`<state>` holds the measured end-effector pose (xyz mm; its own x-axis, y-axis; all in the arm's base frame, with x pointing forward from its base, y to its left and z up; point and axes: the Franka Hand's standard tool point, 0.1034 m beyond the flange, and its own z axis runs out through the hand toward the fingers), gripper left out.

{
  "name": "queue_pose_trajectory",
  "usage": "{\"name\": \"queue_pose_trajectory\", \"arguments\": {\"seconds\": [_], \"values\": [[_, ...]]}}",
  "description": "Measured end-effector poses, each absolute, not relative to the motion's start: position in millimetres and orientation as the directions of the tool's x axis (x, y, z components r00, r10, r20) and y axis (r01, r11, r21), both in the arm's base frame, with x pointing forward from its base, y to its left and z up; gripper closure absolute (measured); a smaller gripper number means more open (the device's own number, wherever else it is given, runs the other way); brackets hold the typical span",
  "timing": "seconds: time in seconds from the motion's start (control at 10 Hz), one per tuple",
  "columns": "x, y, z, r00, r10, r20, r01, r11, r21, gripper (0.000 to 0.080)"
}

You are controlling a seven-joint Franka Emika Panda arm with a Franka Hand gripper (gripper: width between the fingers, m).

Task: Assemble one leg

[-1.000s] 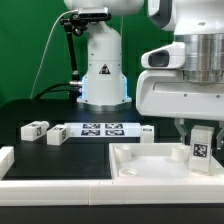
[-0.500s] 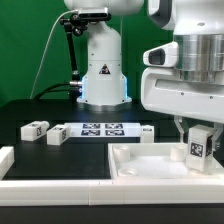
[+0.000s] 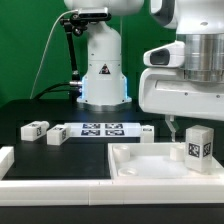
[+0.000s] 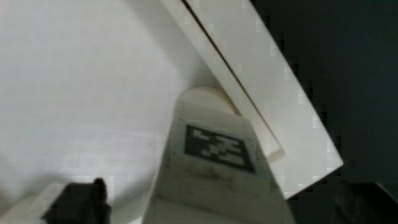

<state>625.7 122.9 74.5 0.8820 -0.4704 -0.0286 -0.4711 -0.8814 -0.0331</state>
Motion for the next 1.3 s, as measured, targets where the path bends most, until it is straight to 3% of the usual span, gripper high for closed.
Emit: {"name": "queue_pose_trajectory", "arguments": {"seconds": [0.4,0.7,1.0,1.2,1.3], "values": [[625.3,125.0,73.7,0.998,-0.060,-0.005,-0.060,-0.998,-0.033,0.0150],[625.6,123.7,73.9,0.973,0.232,0.004,0.232,-0.973,-0.021,0.0150],[625.4,122.3,73.4,0.920,0.391,0.004,0.391,-0.920,-0.012,0.0150],[625.4,121.9,73.4,0.918,0.396,0.004,0.396,-0.918,-0.012,0.0372],[625.4,121.9,73.4,0.918,0.396,0.004,0.396,-0.918,-0.012,0.0372]]}}
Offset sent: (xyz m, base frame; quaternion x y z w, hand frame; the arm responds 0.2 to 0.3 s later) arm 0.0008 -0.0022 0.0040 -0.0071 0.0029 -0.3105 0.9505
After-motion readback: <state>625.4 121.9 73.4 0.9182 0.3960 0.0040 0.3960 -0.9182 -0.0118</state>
